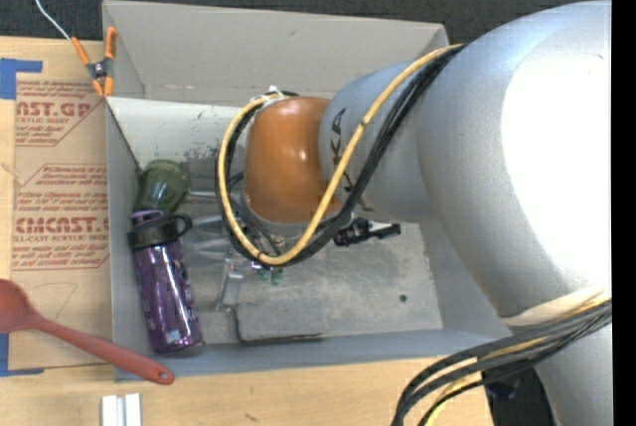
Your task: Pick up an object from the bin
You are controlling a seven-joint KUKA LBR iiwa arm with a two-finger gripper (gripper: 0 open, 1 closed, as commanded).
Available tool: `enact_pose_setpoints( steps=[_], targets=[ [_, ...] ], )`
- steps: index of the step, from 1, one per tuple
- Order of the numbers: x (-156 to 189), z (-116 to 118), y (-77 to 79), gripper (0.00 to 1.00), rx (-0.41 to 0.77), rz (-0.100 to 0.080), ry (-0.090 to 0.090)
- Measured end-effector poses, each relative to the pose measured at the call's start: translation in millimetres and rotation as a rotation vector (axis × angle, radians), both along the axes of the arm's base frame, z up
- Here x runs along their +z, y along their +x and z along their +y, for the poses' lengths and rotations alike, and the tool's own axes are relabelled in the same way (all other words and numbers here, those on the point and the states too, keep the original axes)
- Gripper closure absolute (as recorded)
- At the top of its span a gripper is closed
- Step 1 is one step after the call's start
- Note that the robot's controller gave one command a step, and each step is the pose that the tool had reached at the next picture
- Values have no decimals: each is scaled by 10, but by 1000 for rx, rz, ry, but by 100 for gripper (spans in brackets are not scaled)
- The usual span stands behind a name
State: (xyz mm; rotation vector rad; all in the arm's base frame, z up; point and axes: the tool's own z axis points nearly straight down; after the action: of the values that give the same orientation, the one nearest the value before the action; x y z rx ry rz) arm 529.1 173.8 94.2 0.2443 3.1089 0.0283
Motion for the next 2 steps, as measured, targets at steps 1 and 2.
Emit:
enact_pose_setpoints(
  steps=[1, 2],
  targets=[
    [623, -48, 178, 0, 0, 29, -14],
    [837, -46, 501, 0, -98, -2, 4]
  ],
)
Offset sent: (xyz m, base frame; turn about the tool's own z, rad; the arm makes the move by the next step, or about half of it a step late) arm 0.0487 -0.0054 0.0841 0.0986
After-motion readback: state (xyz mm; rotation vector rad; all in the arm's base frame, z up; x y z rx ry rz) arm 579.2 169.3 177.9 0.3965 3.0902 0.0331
